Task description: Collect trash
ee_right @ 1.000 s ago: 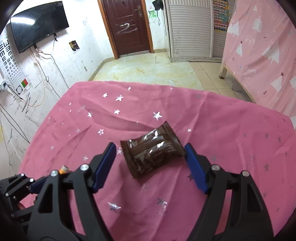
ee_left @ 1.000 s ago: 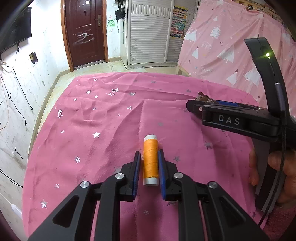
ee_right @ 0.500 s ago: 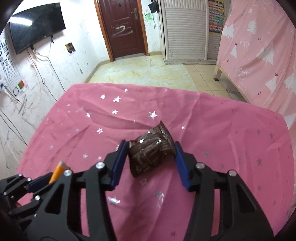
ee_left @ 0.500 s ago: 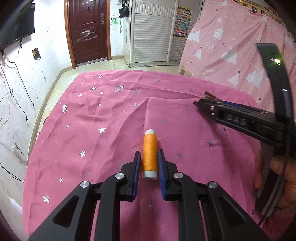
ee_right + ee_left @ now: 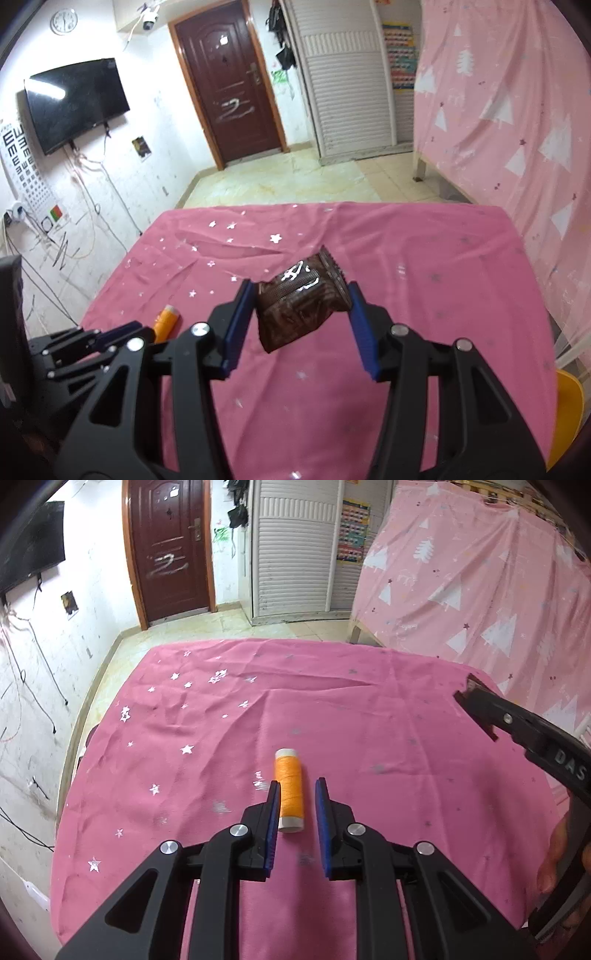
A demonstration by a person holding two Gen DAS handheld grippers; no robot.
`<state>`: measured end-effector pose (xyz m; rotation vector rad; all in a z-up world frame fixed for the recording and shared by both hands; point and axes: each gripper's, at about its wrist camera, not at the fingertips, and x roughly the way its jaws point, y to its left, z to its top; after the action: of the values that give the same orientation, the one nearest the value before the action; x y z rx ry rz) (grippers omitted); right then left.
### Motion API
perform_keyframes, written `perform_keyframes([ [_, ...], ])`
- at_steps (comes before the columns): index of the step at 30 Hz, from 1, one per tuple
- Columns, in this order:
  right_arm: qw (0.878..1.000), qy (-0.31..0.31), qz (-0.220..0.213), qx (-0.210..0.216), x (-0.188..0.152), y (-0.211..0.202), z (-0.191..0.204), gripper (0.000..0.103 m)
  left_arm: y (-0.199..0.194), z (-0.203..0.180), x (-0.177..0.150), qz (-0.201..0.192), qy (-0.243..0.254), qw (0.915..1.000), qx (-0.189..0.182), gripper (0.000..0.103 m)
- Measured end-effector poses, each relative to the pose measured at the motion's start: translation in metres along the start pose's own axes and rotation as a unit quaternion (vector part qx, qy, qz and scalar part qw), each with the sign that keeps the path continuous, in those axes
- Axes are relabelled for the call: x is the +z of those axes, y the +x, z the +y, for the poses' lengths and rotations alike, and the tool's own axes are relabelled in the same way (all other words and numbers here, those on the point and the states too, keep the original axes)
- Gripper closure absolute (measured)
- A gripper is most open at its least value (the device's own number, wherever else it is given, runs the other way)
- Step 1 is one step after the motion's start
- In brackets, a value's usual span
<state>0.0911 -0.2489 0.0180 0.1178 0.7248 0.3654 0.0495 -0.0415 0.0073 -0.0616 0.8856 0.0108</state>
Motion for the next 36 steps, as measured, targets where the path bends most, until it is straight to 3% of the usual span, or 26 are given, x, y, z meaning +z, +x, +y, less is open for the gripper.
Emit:
perform_keyframes([
  [24, 0.99, 0.092, -0.083, -0.066, -0.044, -0.105, -0.11, 0.054, -0.023, -0.119, -0.002, -0.016, 0.105, 0.9939, -0.028, 0.09],
  [30, 0.982, 0.124, -0.098, -0.101, -0.061, -0.13, -0.145, 0.054, -0.025, -0.146, -0.007, -0.014, 0.13, 0.9908, -0.038, 0.09],
  [36, 0.97, 0.154, -0.096, -0.161, -0.085, -0.146, -0.184, 0.054, -0.028, -0.165, -0.012, -0.015, 0.147, 0.9879, -0.047, 0.09],
])
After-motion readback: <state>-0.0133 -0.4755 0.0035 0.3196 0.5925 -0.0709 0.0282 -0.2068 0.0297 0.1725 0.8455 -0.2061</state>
